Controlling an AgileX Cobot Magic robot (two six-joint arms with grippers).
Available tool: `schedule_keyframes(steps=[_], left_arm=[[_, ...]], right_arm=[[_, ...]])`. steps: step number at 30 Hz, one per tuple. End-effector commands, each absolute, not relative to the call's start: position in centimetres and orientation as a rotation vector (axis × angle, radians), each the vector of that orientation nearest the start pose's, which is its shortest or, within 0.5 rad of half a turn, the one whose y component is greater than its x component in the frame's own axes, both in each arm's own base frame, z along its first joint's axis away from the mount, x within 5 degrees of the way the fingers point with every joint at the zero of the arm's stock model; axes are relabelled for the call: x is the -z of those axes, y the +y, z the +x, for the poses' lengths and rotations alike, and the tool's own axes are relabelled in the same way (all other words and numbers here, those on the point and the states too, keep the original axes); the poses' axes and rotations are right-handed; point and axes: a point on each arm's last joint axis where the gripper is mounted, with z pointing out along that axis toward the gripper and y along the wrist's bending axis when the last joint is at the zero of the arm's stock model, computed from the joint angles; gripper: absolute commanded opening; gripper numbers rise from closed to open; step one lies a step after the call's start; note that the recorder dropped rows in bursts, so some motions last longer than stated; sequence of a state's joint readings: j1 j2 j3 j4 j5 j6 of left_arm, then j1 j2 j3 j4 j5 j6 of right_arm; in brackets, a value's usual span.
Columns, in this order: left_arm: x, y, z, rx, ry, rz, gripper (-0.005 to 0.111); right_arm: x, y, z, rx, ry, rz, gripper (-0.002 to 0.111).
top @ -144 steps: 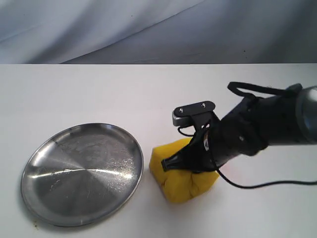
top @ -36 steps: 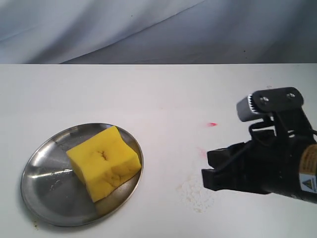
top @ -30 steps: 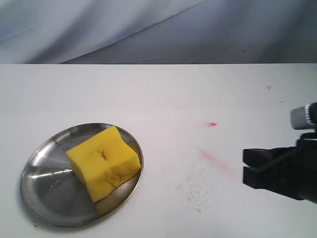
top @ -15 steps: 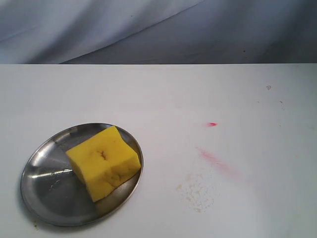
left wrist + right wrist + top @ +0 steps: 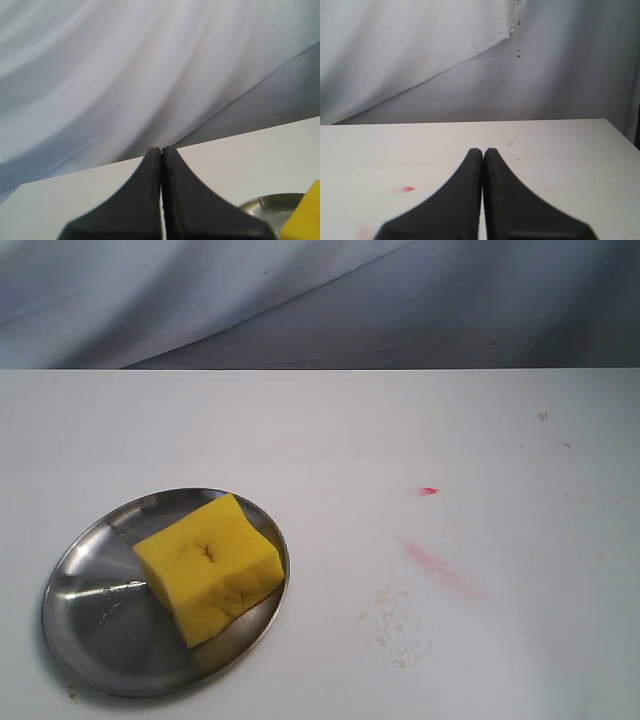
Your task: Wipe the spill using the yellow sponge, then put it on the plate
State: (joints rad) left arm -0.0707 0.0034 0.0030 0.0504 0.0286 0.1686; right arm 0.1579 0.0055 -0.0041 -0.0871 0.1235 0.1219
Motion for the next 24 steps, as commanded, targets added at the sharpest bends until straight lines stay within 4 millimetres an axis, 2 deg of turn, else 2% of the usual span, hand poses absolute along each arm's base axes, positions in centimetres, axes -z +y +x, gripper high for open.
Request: schedule_keyframes(steps=[1, 10, 24], left_arm=[[-21.14, -0.38, 5.62, -0.107, 1.491, 0.203, 0.0], [-21.14, -0.38, 5.62, -0.107, 1.491, 0.203, 0.0], [-21.14, -0.38, 5.62, -0.107, 1.491, 0.203, 0.0]], right_arm=[[-20.16, 0.72, 5.59, -0.108, 1.609, -0.109, 0.0], [-20.13, 0.81, 5.58, -0.175, 1.616, -0.054, 0.0], [-20.13, 0.81, 5.58, -0.175, 1.616, -0.054, 0.0]])
